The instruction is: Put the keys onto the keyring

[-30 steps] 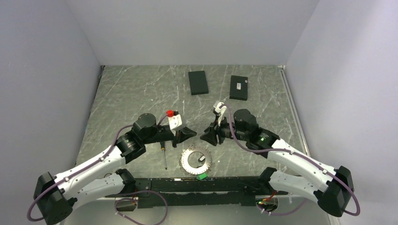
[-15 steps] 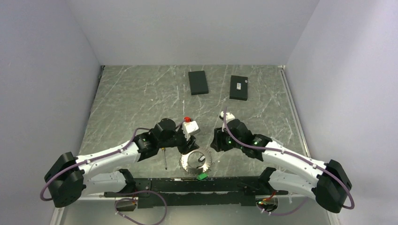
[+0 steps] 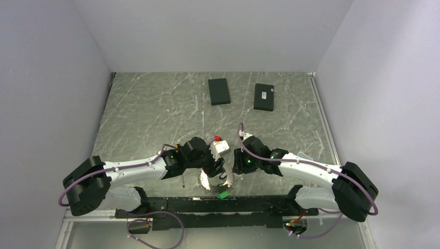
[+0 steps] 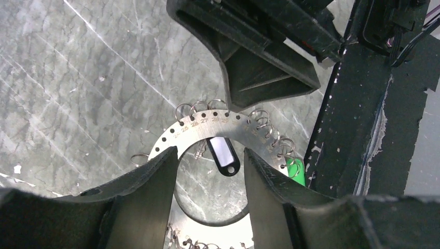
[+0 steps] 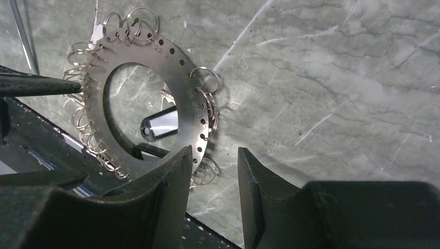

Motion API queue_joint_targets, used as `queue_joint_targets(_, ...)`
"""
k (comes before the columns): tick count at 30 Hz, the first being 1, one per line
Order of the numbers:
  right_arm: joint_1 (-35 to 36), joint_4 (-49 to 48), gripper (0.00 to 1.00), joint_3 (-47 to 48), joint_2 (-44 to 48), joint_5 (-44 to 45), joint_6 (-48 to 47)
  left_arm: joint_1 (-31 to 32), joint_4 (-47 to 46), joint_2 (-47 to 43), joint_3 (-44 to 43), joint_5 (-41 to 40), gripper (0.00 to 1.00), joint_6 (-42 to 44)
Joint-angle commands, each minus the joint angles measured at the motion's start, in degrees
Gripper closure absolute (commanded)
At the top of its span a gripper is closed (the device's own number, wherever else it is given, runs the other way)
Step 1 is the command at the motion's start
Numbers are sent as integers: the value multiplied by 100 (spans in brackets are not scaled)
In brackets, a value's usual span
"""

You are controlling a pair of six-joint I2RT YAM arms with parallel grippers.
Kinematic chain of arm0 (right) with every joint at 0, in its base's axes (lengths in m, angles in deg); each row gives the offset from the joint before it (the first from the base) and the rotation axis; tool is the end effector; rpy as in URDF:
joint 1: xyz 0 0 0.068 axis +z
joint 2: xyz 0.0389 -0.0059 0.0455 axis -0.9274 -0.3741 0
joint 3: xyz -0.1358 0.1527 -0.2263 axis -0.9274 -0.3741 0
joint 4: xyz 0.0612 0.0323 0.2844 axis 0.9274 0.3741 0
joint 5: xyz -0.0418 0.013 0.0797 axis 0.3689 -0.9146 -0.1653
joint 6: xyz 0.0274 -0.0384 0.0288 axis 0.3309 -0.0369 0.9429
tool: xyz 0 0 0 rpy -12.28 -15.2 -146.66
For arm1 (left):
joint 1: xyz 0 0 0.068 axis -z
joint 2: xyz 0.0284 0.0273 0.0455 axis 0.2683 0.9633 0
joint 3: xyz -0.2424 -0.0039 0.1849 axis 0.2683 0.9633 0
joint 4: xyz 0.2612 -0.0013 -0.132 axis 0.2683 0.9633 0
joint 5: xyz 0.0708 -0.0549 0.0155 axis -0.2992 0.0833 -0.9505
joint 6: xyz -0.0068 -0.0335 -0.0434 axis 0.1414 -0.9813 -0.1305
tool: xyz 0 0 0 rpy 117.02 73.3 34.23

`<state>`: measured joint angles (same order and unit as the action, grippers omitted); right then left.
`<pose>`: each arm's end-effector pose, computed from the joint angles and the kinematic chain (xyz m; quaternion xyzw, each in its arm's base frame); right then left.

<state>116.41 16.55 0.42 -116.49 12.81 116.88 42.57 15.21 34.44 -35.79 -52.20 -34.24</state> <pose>0.1509 0.1741 0.1799 -0.1206 0.9376 0.2421 0.2185 0.1417 -0.2437 0.2129 0.4521 0.7440 -0.3293 0.3656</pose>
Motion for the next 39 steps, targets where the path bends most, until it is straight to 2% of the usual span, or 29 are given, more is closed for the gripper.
queue_joint_targets(1, 22, -527, 60, 45, -167, -45, 93, 73, -300, 17, 0, -175, 46, -189)
queue_joint_targets(10, 22, -957, 61, -141, -486, -509, -96, 196, -179, -206, 130, -344, 47, -128)
queue_joint_targets(21, 14, -1014, 70, 56, -674, 48, -205, 256, -154, -260, 140, -353, 49, -161)
queue_joint_targets(24, -4, -1023, 76, 121, -773, 114, -256, 269, -157, -255, 141, -357, 49, -188)
queue_joint_targets(31, -4, -935, 100, 187, -549, 171, -395, 313, -182, -262, 162, -380, 50, -216)
queue_joint_targets(39, -4, -300, 100, 635, -45, 362, -726, 322, -233, -276, 133, -401, 50, -142)
